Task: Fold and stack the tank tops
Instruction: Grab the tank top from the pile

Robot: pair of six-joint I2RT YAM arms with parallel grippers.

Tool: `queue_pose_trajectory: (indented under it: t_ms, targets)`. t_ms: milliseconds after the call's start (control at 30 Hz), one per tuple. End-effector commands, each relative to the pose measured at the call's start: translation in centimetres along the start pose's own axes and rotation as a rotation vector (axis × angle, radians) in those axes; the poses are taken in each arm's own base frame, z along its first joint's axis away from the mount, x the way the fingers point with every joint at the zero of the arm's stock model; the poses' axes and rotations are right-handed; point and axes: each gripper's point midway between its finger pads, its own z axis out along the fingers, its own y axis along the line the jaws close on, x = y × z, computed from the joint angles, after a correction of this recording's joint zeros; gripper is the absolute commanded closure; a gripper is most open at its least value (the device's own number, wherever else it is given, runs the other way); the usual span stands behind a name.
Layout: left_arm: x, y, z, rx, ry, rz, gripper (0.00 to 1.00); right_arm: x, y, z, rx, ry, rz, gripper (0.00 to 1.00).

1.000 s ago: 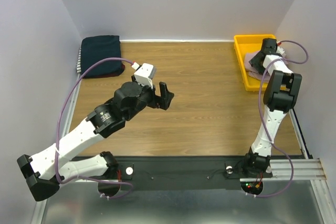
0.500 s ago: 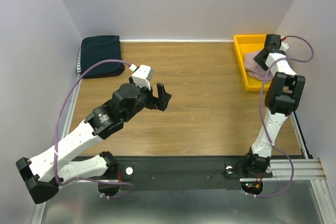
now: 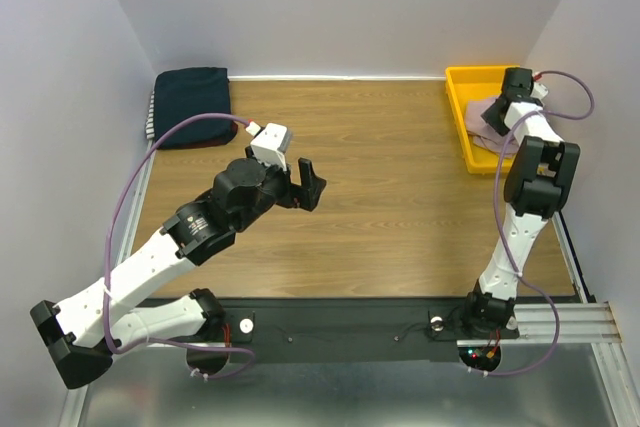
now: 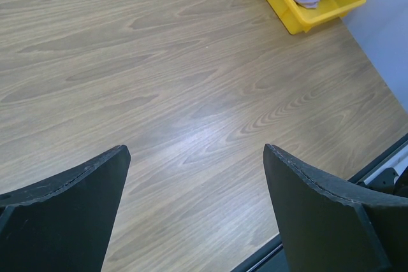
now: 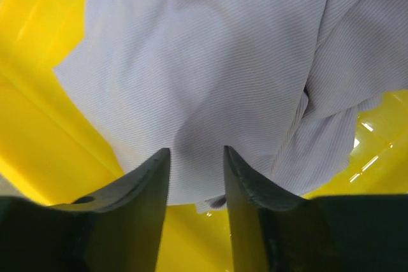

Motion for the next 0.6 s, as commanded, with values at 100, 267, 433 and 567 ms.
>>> queue_pose_trajectory:
  t_ms: [100,267,433,567]
  targets:
    - [-0.8,-0.1,0.2,0.013,-0.034,-0.004,0.02,0.3,0.2,1.7,0.002,-0.006,0.0,0.68]
    - [-0.8,0.1,0.2,0.009,-0.035,-0.008,0.02,-0.2,0.5,1.6,-0.004,-0.016,0.009,0.81]
    - [-0.8,0.3,0.3,0.005,-0.034,-0.009,0.02,-1.9,0.9,0.2,-0.015,-0.056,0.023,0.95]
    - [-0.8,0.3,0.3,0.005,-0.034,-0.009,0.02,-4.3,1.4,-2.0,-0.032,-0.112,0.043,0.98]
